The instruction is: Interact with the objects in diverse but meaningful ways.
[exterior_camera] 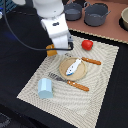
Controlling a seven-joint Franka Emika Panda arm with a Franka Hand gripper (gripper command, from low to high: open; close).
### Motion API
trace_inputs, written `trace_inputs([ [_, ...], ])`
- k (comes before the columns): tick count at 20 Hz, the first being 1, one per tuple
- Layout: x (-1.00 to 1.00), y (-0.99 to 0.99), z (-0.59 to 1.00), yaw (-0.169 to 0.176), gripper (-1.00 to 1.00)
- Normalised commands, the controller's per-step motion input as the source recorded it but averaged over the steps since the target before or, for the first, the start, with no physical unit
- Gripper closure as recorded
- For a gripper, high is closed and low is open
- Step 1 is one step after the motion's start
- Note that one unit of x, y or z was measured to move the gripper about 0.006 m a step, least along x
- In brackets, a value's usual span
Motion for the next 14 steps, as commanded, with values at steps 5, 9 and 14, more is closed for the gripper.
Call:
trace_inputs([
  [5, 0.07, 0.85, 0.04, 0.057, 1.00],
  [9, 0.09, 0.75, 0.00, 0.045, 1.00],
  [14, 0.09, 0.46, -0.02, 0.027, 1.00],
])
